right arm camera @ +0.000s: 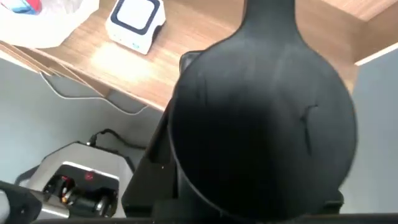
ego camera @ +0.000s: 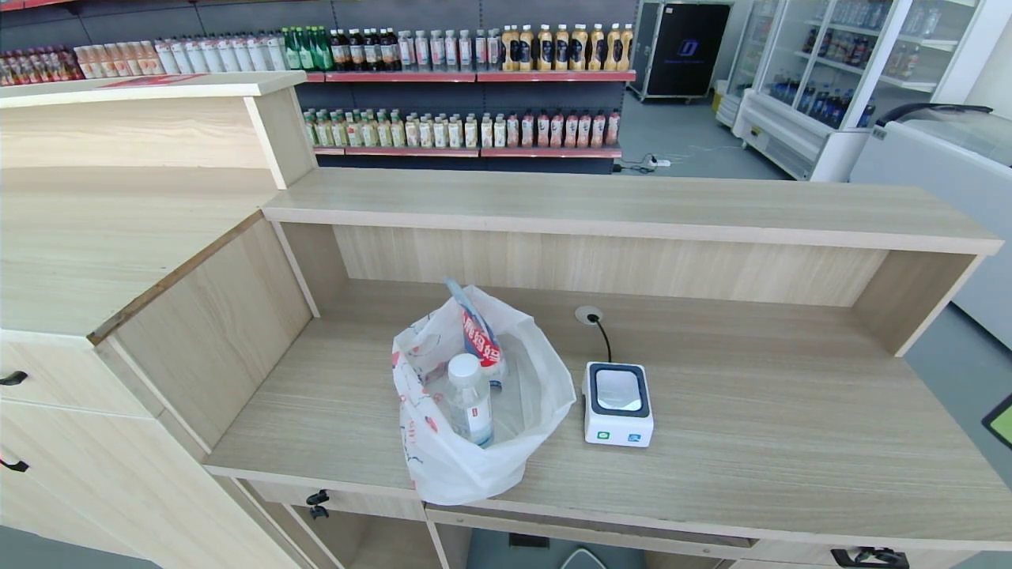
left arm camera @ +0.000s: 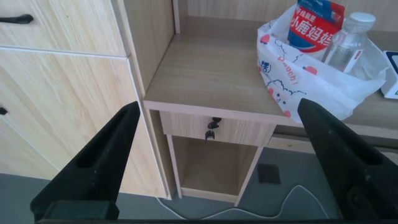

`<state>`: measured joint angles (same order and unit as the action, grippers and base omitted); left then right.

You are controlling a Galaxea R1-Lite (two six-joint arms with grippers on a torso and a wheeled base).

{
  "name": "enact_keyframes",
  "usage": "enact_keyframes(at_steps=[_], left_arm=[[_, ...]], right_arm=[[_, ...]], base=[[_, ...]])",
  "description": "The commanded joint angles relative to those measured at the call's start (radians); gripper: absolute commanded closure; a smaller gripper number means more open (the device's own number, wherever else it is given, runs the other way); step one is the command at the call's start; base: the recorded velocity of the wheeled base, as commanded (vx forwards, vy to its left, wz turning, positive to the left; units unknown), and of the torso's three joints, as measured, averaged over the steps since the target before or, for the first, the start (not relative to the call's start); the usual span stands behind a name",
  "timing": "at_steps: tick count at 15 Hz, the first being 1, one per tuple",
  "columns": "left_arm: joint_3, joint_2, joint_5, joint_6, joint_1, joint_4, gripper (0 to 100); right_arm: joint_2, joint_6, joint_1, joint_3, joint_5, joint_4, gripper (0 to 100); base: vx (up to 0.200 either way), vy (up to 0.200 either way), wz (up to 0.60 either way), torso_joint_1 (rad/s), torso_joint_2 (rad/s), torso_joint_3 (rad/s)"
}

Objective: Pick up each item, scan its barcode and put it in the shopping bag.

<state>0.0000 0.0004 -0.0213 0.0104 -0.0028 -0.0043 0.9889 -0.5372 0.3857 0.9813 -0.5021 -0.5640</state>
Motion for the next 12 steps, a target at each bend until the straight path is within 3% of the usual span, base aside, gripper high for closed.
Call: enact_keyframes(at_steps=[1, 4, 7, 10, 12], left_arm=[[0.000, 0.000, 0.000, 0.002, 0.000, 0.000, 0], [0.000, 0.000, 0.000, 0.000, 0.000, 0.000, 0], [0.000, 0.000, 0.000, 0.000, 0.000, 0.000, 0], [0.000, 0.000, 0.000, 0.000, 0.000, -0.002, 0], [0.000, 0.000, 0.000, 0.000, 0.000, 0.000, 0]], right_arm=[[0.043, 0.100, -0.011, 0.007, -0.046, 0.004, 100], [0.100, 0.296, -0.157, 0.000, -0.047, 0.098, 100], [0.235, 0.453, -0.229, -0.006, 0.007, 0.274, 100], [0.399, 0.476, -0.229, -0.065, -0.006, 0.437, 100], [0.484, 0.474, -0.197, -0.088, -0.142, 0.509, 100]], base=[[0.000, 0.000, 0.60, 0.002, 0.00, 0.002], [0.000, 0.000, 0.60, 0.001, 0.00, 0.001], [0.000, 0.000, 0.60, 0.014, 0.01, 0.002], [0.000, 0.000, 0.20, -0.001, 0.00, 0.001], [0.000, 0.000, 0.00, 0.000, 0.00, 0.000]])
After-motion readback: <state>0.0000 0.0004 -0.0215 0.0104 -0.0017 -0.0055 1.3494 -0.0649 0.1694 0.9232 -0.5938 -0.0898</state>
